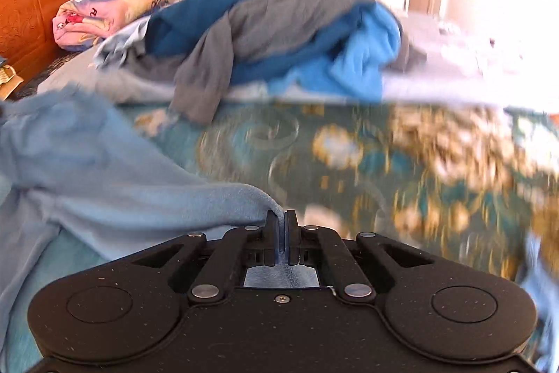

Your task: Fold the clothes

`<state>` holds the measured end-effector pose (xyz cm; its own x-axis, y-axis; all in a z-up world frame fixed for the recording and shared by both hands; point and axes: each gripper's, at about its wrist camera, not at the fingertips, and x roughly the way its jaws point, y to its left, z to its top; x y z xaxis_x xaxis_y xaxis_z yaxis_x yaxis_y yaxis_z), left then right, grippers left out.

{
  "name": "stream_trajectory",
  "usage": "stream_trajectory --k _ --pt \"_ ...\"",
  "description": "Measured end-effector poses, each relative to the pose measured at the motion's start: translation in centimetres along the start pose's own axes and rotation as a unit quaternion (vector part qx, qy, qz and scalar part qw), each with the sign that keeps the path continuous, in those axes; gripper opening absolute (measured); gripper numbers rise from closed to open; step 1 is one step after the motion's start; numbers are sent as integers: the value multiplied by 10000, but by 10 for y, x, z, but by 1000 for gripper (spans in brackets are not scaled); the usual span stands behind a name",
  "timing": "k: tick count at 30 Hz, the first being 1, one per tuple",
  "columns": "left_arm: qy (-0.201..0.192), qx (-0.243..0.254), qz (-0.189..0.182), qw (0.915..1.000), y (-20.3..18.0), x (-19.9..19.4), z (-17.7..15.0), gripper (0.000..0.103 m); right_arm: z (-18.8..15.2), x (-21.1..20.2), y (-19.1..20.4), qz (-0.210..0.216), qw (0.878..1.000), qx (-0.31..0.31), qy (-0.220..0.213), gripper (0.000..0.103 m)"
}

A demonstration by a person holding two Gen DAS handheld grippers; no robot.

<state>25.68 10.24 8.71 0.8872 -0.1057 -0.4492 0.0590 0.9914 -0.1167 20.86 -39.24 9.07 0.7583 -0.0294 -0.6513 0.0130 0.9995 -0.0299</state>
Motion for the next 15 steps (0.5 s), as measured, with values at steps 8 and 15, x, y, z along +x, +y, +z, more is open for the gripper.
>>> stream_trajectory --k 8,15 --pt "170 -231 248 9993 36 23 -4 11 72 65 9 -466 9973 -505 -242 3" --pt "136 27 -4 9999 33 15 -16 11 60 119 18 -627 9964 -395 410 5"
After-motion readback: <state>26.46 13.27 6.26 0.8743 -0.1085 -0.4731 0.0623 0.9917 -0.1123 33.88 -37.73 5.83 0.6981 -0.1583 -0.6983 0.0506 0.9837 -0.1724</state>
